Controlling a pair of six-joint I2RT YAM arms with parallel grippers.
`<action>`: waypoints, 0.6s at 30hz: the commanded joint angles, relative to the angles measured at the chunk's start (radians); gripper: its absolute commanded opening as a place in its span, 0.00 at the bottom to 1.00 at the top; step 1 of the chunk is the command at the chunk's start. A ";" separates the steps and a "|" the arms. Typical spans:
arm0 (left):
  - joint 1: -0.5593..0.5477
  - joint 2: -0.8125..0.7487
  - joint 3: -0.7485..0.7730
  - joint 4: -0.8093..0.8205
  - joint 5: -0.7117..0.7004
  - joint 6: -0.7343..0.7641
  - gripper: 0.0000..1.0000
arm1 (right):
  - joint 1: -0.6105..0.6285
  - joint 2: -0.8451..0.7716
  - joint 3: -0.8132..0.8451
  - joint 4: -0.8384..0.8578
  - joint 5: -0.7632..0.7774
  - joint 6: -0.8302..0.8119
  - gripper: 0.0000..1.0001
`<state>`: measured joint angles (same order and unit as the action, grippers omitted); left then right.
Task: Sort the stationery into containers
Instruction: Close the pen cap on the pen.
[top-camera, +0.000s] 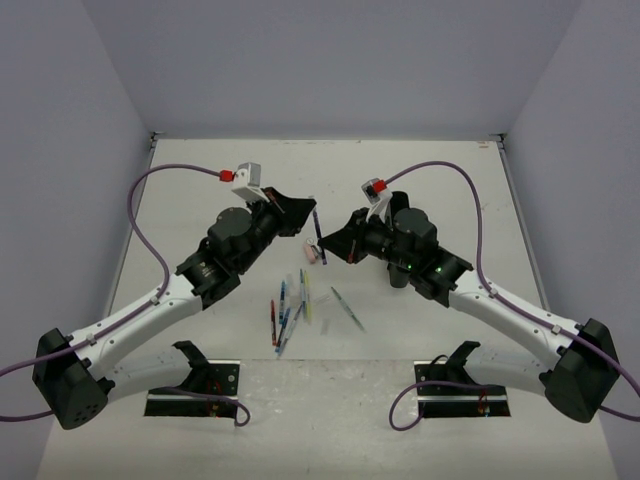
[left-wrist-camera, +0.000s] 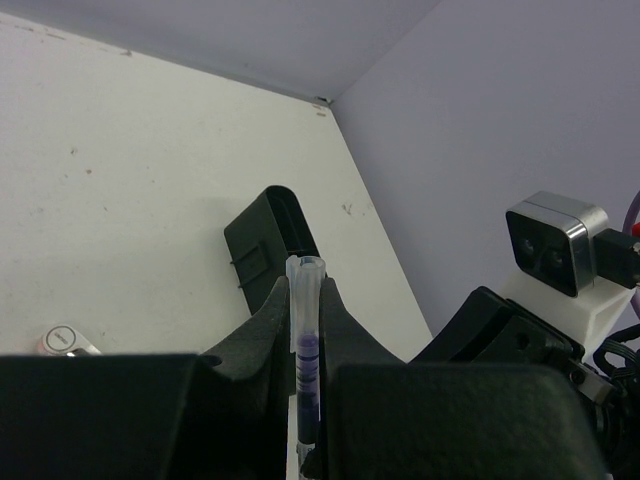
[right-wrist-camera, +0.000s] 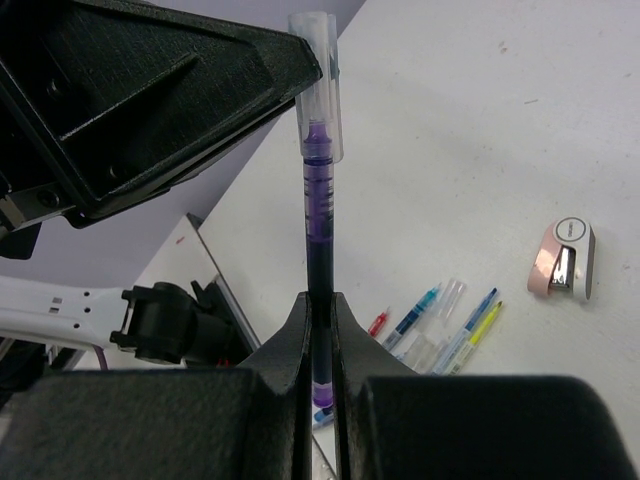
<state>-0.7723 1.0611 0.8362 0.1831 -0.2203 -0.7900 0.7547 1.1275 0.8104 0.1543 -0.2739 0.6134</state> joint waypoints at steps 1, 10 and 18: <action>0.004 -0.007 -0.012 0.034 0.027 -0.008 0.00 | 0.002 0.000 0.087 0.012 0.054 -0.034 0.00; 0.003 -0.014 -0.014 0.021 0.049 -0.026 0.00 | -0.008 0.017 0.165 0.037 0.061 -0.133 0.00; 0.004 -0.043 -0.012 0.026 0.052 -0.055 0.00 | -0.009 0.043 0.120 0.226 0.042 -0.136 0.00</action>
<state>-0.7584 1.0435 0.8352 0.2371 -0.2231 -0.8125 0.7547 1.1636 0.9061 0.1137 -0.2647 0.4995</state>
